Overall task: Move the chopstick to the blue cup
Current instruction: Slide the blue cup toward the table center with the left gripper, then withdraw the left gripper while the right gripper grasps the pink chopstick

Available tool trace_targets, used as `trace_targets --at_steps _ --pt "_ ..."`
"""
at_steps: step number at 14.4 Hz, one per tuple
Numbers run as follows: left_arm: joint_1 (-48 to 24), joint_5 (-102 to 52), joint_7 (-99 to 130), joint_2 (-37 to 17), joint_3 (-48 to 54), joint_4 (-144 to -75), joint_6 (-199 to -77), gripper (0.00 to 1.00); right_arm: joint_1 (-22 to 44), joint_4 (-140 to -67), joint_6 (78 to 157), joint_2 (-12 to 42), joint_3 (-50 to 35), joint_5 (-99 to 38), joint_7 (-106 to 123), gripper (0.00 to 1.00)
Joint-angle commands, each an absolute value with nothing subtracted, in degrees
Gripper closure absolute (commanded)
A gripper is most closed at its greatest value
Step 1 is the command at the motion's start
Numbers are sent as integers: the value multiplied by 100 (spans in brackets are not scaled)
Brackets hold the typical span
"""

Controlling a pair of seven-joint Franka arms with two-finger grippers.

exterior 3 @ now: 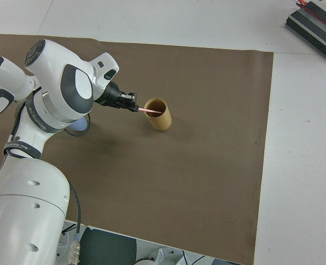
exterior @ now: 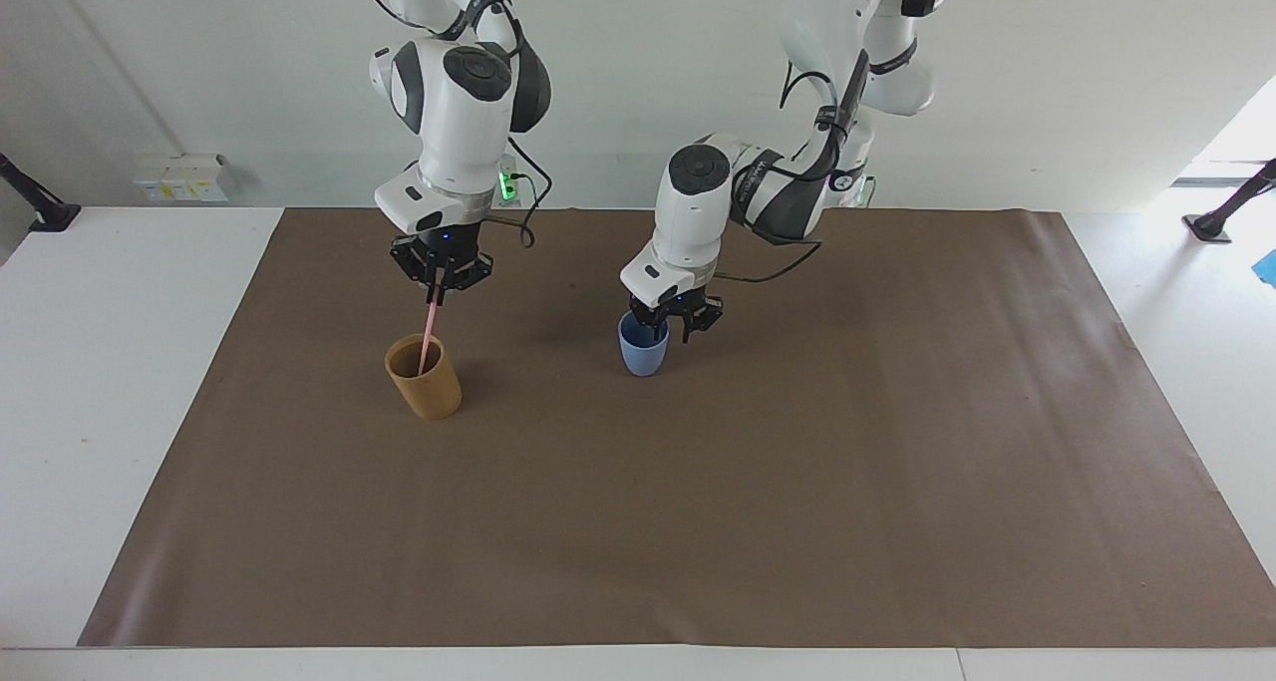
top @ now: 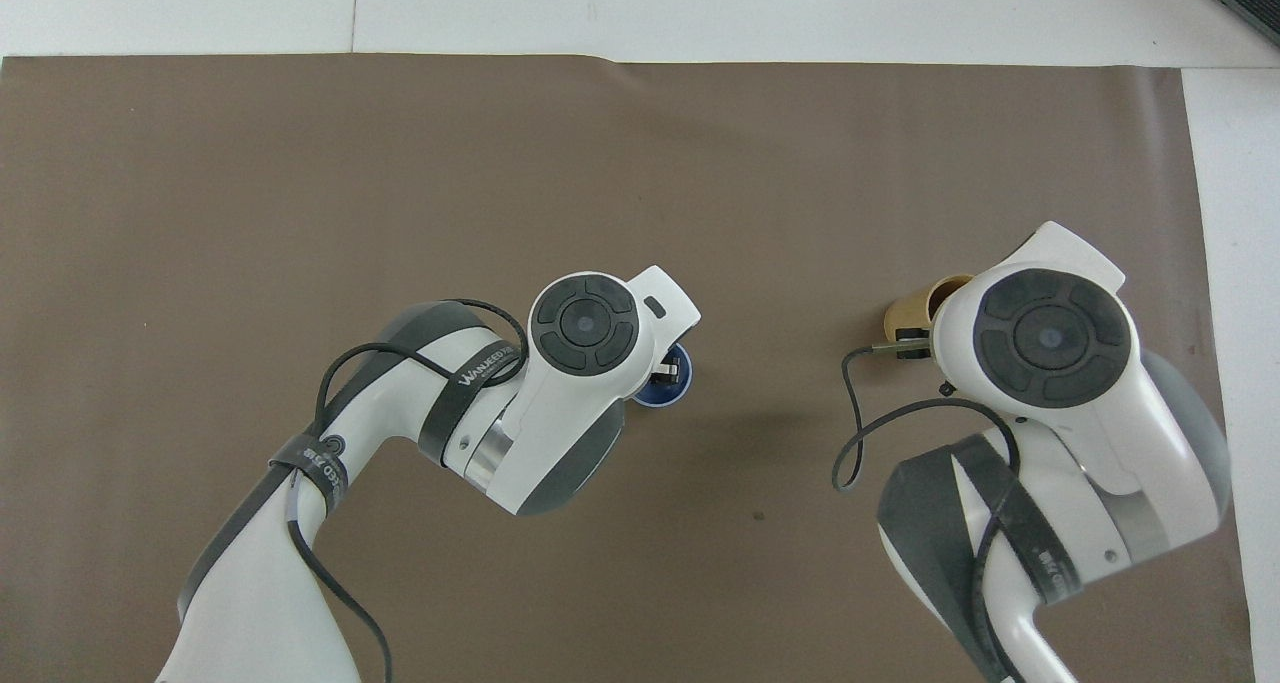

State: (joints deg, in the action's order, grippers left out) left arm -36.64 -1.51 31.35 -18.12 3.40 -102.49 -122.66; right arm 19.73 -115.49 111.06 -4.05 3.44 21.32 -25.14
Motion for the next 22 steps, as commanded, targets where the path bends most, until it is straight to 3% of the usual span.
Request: trace_targets --at_steps 1,6,13,16,22 --pt "-3228 -106 3138 -1355 299 -10187 -11814 0 1583 -11024 10733 -457 334 1313 -1866 100" --pt "-2086 -105 2008 -634 308 -10274 -11111 0 1029 -10275 9950 -448 334 668 -1679 100" --pt "-441 -141 -445 -290 308 -10274 -10539 0 984 -9713 9318 -360 325 -192 -1810 100" --pt "-237 -141 -800 -150 290 -10012 -10224 0 984 -9519 9044 -282 334 -282 -2380 100" --pt "-229 -18 -800 -132 281 -8659 -8625 0 1054 -9360 8772 -229 299 376 -2725 100"
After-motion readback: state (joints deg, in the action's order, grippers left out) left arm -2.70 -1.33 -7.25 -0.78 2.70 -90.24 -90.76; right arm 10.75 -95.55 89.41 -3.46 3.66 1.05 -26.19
